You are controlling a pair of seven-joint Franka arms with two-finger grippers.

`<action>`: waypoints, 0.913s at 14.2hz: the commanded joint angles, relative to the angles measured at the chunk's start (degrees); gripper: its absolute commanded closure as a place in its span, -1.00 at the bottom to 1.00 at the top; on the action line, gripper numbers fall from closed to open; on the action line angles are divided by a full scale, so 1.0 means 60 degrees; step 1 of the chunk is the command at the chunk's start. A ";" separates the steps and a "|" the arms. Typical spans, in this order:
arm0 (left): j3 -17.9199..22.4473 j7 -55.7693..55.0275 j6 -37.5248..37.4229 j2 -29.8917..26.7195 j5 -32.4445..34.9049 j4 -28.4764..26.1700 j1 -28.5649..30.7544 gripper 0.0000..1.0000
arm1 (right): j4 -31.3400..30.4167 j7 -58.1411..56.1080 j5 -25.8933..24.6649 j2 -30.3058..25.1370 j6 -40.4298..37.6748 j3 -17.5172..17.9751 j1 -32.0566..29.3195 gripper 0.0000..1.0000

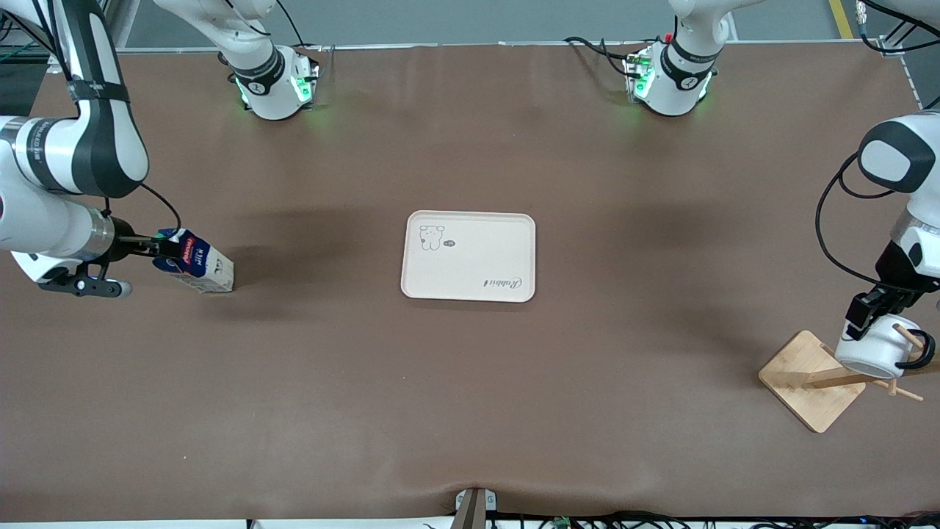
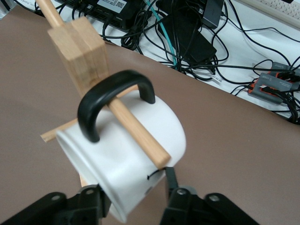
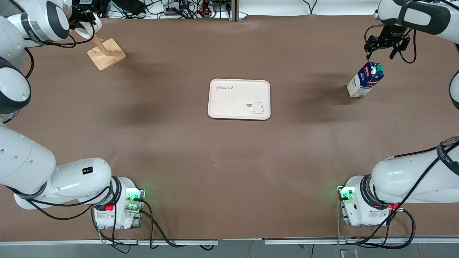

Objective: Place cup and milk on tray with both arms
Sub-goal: 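Lift the milk carton with the right gripper while the left gripper slides the mug off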

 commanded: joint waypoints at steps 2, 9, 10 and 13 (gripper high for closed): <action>-0.0066 0.0383 0.0055 0.0000 -0.0042 0.0044 0.0030 0.15 | -0.0991 -0.0189 -0.0140 -0.0605 0.0662 0.0142 -0.0197 -1.00; -0.0360 0.0281 0.0055 -0.0059 -0.0057 0.0176 0.0001 1.00 | -0.2089 -0.0189 -0.0126 -0.0825 0.2081 0.0142 -0.0299 -1.00; -0.0389 0.0266 0.0055 -0.0103 -0.0057 0.0176 0.0001 1.00 | -0.2148 -0.0189 -0.0126 -0.0825 0.2214 0.0142 -0.0299 -0.89; -0.0564 0.0280 0.0055 -0.0117 -0.0057 0.0190 0.0030 1.00 | -0.2149 -0.0436 -0.0111 -0.0825 0.2186 0.0142 -0.0299 -0.09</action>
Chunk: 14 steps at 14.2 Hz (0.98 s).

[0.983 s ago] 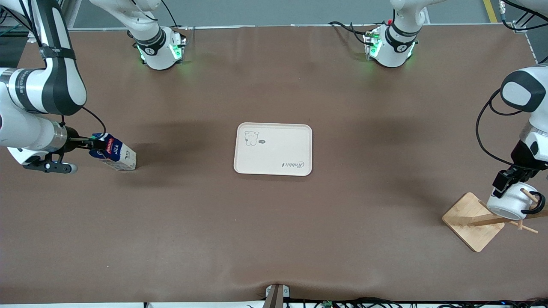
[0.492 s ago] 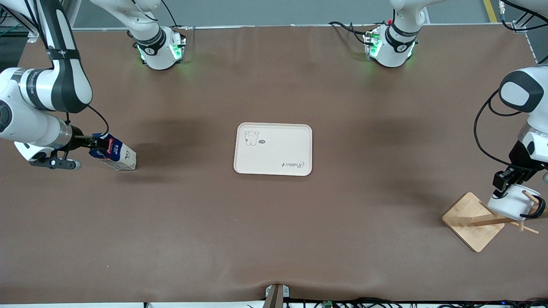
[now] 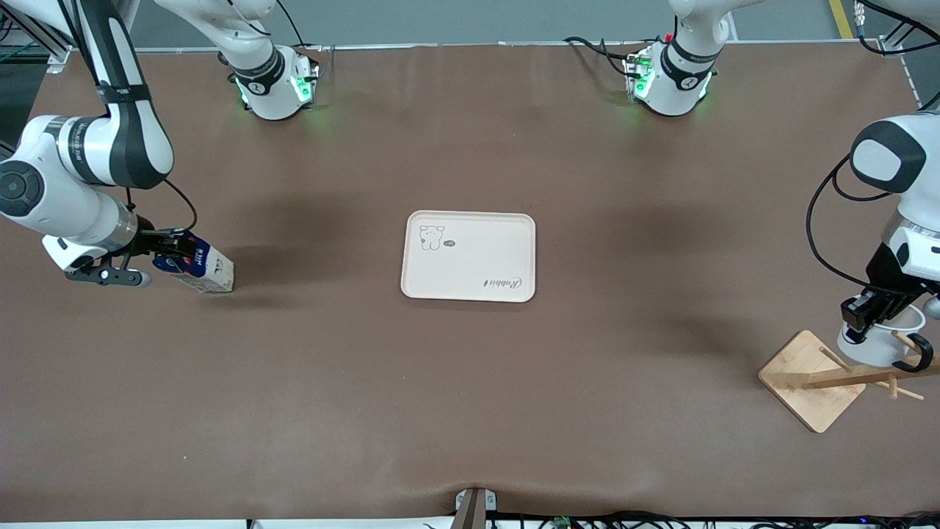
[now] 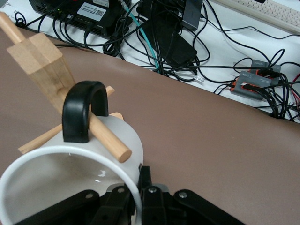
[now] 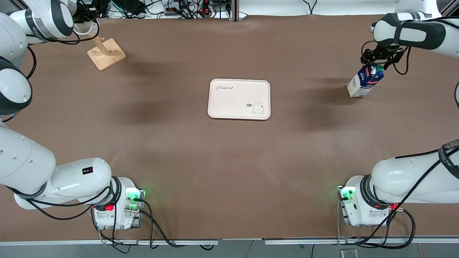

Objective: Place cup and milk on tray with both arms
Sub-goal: 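Lift the milk carton with the right gripper while the left gripper slides the mug off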

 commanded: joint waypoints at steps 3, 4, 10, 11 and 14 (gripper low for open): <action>-0.0384 -0.0020 -0.0064 -0.0289 -0.0071 0.0000 0.0038 1.00 | -0.0239 -0.0893 -0.0021 -0.0323 -0.0031 0.0135 -0.0396 0.78; -0.0428 -0.0035 -0.0152 -0.0377 -0.0086 -0.0015 0.0038 1.00 | -0.0181 -0.1157 0.0008 -0.0338 -0.0163 0.0120 -0.0397 0.89; -0.0721 -0.0108 -0.1542 -0.0729 -0.0115 0.0189 0.0052 1.00 | 0.1472 -0.1335 0.1252 -0.0250 -0.3308 0.0120 -0.0368 1.00; -0.0722 -0.0108 -0.1791 -0.0744 -0.0115 0.0292 0.0038 1.00 | 0.1765 -0.1335 0.1355 -0.0250 -0.3821 0.0135 -0.0353 1.00; -0.1013 -0.0108 -0.2655 -0.0744 -0.0130 0.0687 0.0038 1.00 | 0.2921 -0.1174 0.1998 -0.0250 -0.5417 0.0164 -0.0265 1.00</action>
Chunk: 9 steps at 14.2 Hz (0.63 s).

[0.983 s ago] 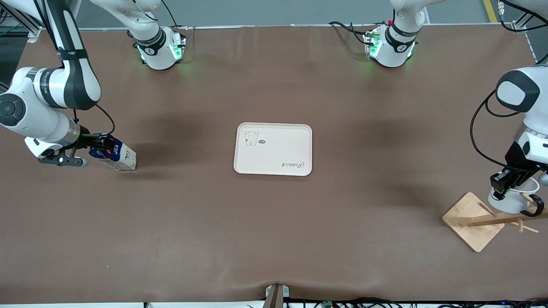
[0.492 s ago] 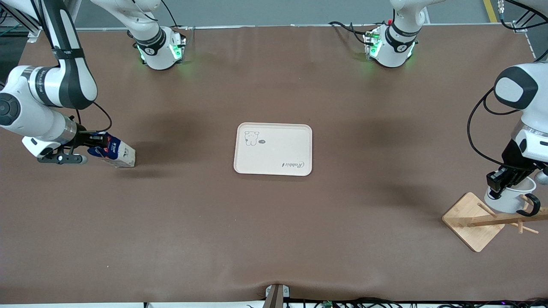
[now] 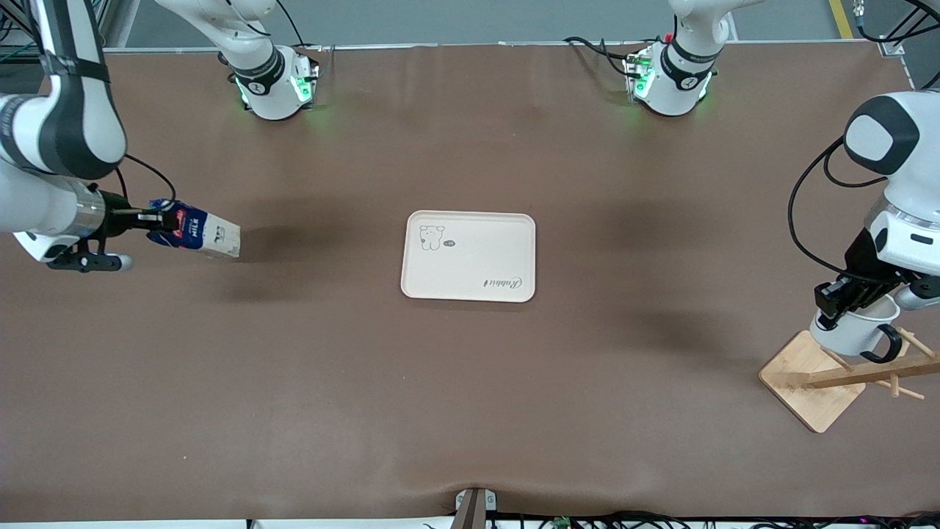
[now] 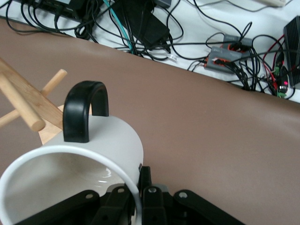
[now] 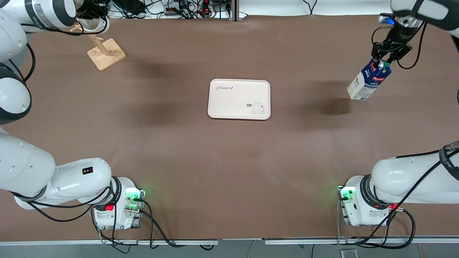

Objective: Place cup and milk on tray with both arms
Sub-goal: 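Lift the milk carton with the right gripper while the left gripper slides the mug off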

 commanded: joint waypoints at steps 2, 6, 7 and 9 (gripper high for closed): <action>-0.0363 0.0004 -0.1196 -0.0055 -0.0159 0.0585 0.0031 1.00 | 0.1349 0.0370 0.0707 -0.0018 -0.2061 0.0115 0.0052 1.00; -0.0905 -0.0447 -0.2690 0.0150 -0.0159 0.1157 -0.0042 1.00 | 0.2812 0.0809 0.0576 0.0230 -0.2652 0.0115 0.0477 1.00; -0.1066 -0.0537 -0.2983 0.0238 -0.0159 0.1274 -0.0042 1.00 | 0.3135 0.1130 0.0561 0.0275 -0.2652 0.0115 0.0506 1.00; -0.1213 -0.0625 -0.3438 0.0355 -0.0159 0.1392 -0.0056 1.00 | 0.3693 0.1164 0.0561 0.0406 -0.2666 0.0115 0.0550 1.00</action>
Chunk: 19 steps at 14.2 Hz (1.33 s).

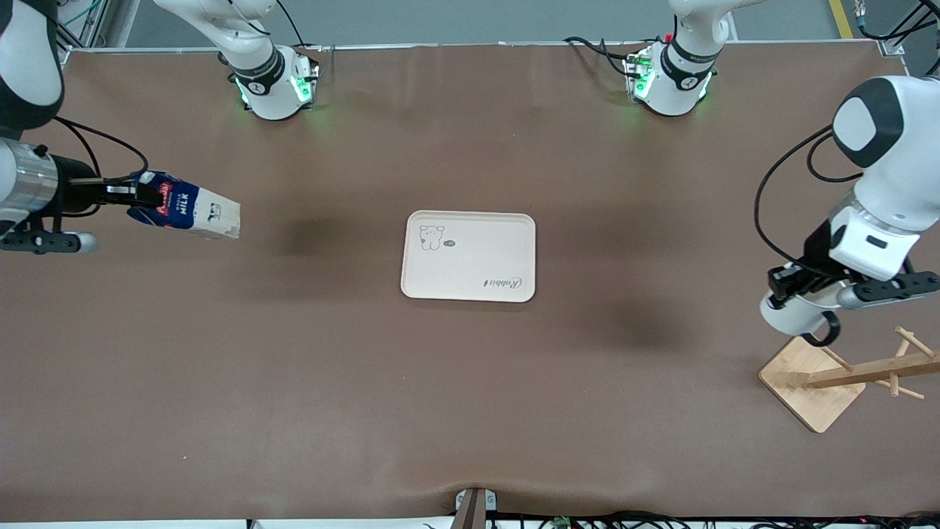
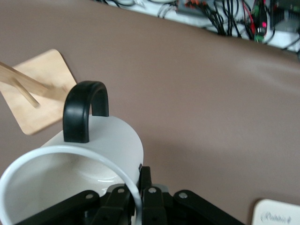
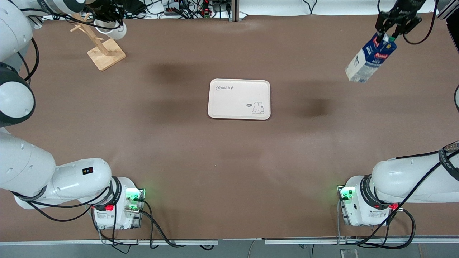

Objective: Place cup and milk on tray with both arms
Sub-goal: 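Lift the milk carton with the right gripper while the left gripper slides the mug off, then carry the mug with the left gripper over the white tray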

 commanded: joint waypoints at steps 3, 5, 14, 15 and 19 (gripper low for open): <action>-0.0583 -0.0768 -0.0975 0.0268 -0.0154 0.0401 -0.0067 1.00 | 0.1805 0.0173 -0.0001 0.0886 -0.0423 -0.0016 -0.0032 1.00; -0.1154 -0.1618 -0.1093 0.0340 -0.0154 0.0372 -0.0082 1.00 | 0.1998 0.0173 -0.0030 0.0931 -0.0423 0.0028 0.0113 1.00; -0.1596 -0.4577 -0.1606 0.1278 -0.0037 0.0343 -0.1705 1.00 | 0.1955 0.0305 -0.0440 0.1545 -0.0614 -0.0001 0.1795 1.00; -0.1596 -0.4958 -0.1606 0.1293 -0.0037 0.0328 -0.1881 1.00 | 0.1940 0.0479 -0.0585 0.1619 -0.0585 -0.0001 0.2002 1.00; -0.1596 -0.6438 -0.1577 0.1717 -0.0023 0.0357 -0.2877 1.00 | 0.1954 0.1036 -0.0617 0.1869 -0.0145 -0.0001 0.2633 1.00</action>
